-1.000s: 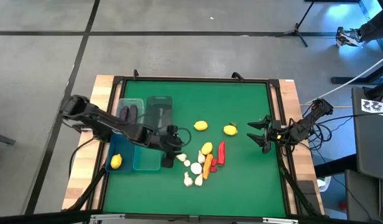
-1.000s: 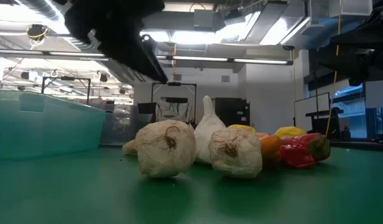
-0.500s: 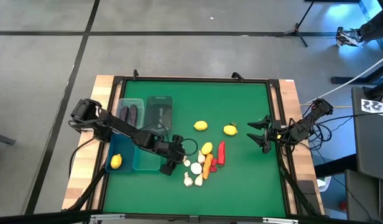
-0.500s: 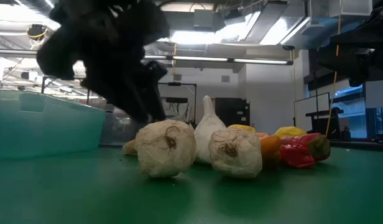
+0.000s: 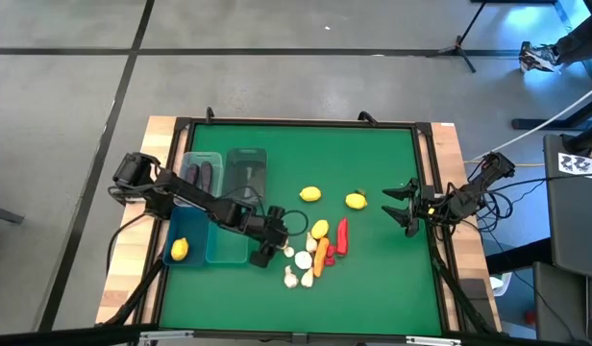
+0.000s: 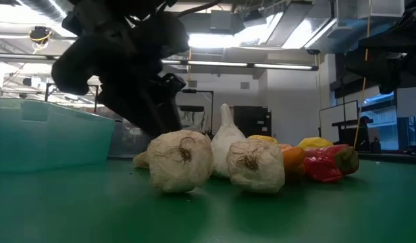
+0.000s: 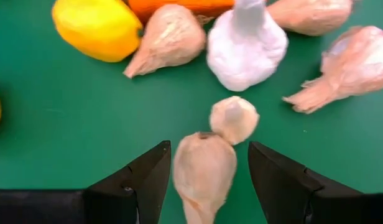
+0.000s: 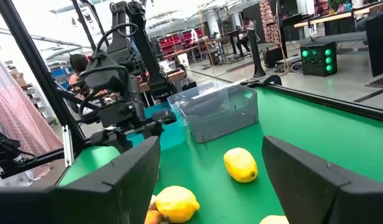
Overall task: Sort produce into baskets
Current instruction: Put the white garlic into the green bin
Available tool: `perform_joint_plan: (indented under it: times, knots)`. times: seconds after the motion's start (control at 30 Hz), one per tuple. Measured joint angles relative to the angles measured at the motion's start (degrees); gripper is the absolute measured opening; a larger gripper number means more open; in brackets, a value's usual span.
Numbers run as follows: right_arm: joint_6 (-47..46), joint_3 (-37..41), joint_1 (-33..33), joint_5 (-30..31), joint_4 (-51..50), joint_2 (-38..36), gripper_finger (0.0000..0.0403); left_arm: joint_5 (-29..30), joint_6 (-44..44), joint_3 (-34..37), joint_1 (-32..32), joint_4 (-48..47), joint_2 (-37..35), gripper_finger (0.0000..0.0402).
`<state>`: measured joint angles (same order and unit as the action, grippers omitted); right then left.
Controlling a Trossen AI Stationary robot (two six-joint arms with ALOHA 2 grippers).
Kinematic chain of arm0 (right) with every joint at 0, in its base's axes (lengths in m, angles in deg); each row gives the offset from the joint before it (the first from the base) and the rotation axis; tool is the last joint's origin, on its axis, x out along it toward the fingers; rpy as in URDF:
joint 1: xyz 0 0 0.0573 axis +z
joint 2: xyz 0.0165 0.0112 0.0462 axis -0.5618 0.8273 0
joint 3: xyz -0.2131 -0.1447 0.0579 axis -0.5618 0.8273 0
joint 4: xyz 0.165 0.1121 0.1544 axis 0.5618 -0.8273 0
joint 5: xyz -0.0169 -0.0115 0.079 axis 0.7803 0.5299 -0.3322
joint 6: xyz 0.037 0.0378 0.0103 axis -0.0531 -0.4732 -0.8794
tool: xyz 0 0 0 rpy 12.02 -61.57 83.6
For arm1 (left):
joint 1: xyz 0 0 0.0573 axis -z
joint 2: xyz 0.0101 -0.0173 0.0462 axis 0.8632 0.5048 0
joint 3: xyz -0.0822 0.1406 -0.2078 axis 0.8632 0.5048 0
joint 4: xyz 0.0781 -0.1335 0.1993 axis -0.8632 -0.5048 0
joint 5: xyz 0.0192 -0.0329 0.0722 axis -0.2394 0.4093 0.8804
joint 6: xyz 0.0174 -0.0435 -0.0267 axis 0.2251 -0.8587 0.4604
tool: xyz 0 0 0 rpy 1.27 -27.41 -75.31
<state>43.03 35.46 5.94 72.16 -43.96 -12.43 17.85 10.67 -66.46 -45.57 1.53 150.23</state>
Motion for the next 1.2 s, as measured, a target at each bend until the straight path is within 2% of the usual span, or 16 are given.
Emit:
perform_joint_plan:
  times: [0.37, 0.83, 1.2]
  knots:
    - [0.0, -0.02, 0.0, 0.04, -0.14, -0.01, 0.028, -3.83, -0.04, 0.11, -0.27, -0.27, 2.79, 0.021]
    - [0.0, -0.02, -0.02, 0.02, -0.17, -0.01, 0.028, -4.68, -0.73, 0.11, -0.83, 0.02, 3.45, 0.0209]
    - [0.0, -0.02, -0.01, 0.02, -0.17, 0.0, 0.028, -4.09, -1.65, 0.11, -1.29, 0.19, 3.45, 0.0152]
